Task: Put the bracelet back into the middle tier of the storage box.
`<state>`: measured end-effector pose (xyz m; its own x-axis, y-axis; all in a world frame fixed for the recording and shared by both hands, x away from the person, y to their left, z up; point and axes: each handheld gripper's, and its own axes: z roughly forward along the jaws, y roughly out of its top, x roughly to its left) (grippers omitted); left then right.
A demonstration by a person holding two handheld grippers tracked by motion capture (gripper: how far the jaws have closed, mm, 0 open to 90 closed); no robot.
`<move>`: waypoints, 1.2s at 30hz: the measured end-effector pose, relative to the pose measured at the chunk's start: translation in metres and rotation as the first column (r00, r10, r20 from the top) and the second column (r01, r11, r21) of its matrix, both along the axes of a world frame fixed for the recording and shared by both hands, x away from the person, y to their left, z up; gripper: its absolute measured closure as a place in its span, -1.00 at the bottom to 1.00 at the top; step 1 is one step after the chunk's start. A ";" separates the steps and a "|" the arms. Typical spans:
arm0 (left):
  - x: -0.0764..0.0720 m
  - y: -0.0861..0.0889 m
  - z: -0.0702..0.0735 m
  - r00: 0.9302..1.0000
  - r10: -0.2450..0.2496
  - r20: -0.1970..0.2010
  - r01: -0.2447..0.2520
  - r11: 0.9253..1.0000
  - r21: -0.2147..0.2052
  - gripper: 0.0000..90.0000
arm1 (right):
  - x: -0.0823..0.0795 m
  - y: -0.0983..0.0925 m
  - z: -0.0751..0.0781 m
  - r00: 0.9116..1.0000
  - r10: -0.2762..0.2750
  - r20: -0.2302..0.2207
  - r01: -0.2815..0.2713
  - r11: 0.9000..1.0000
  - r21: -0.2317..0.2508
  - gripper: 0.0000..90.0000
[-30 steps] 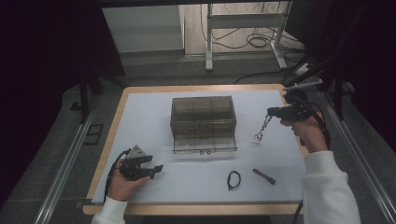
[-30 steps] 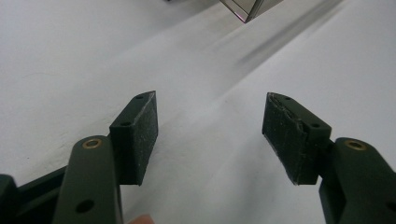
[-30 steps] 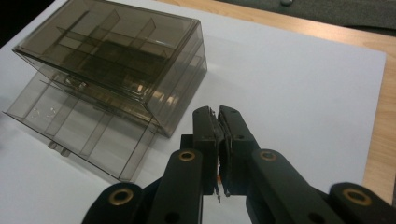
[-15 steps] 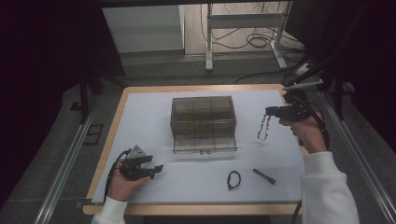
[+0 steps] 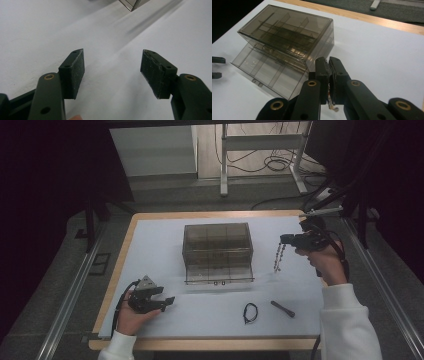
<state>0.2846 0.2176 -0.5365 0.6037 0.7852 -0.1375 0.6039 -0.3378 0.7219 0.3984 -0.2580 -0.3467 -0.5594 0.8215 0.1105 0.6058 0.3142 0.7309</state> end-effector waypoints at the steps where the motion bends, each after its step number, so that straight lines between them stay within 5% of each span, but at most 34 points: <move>1: 0.000 0.000 0.000 1.000 -0.001 -0.002 0.001 1.000 0.001 -0.20 | -0.001 0.001 0.000 1.000 0.001 -0.002 -0.001 1.000 0.003 0.91; 36: 0.000 0.000 0.000 1.000 -0.003 -0.003 0.003 1.000 0.002 -0.20 | -0.016 0.036 0.022 0.993 0.096 0.065 -0.099 0.993 0.056 0.91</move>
<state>0.2849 0.2176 -0.5370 0.6056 0.7837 -0.1379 0.6053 -0.3412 0.7192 0.3823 -0.2224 -0.3243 -0.6437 0.7558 0.1202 0.5276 0.3244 0.7851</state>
